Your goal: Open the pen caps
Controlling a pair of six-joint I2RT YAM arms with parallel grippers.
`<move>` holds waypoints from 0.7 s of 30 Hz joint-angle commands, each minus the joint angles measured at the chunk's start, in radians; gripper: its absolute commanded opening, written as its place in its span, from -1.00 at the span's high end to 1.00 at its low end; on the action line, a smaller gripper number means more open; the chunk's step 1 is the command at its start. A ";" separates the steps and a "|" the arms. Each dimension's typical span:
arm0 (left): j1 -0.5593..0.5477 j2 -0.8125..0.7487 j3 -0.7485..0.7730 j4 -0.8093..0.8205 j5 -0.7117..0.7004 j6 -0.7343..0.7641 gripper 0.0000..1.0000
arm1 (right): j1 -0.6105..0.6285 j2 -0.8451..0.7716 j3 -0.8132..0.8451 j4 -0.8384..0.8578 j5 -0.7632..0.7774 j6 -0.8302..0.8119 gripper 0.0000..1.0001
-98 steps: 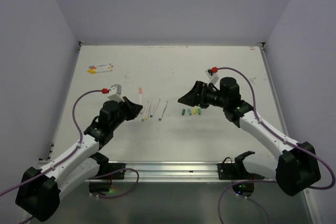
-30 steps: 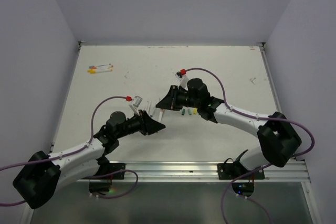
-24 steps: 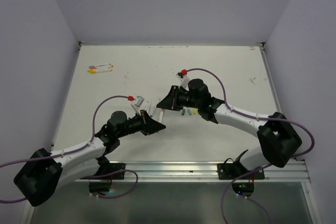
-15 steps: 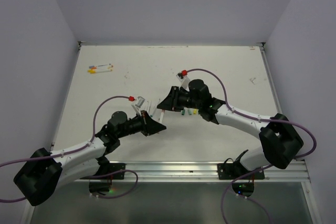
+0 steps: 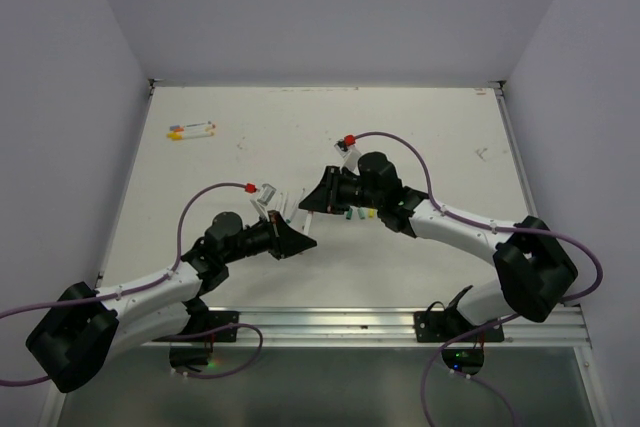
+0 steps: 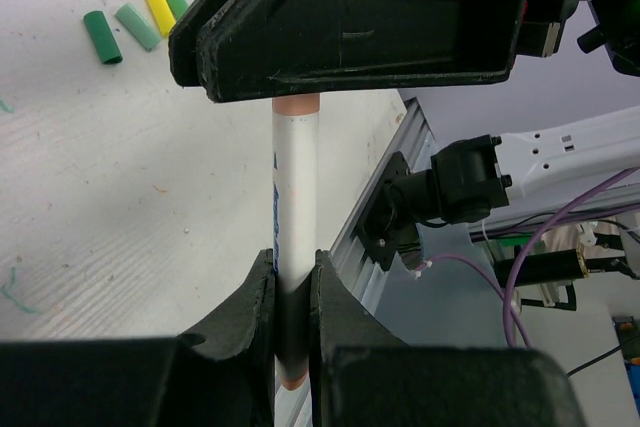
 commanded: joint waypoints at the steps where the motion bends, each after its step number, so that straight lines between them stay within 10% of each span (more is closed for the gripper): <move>1: -0.003 0.000 0.041 0.018 -0.002 -0.011 1.00 | 0.013 -0.008 0.021 0.021 -0.010 -0.009 0.53; 10: -0.009 -0.006 0.041 0.013 0.009 -0.010 1.00 | 0.020 0.030 0.027 0.038 -0.015 0.005 1.00; 21: -0.012 -0.041 0.003 0.006 0.003 -0.008 1.00 | -0.002 0.032 0.070 0.033 0.117 -0.027 1.00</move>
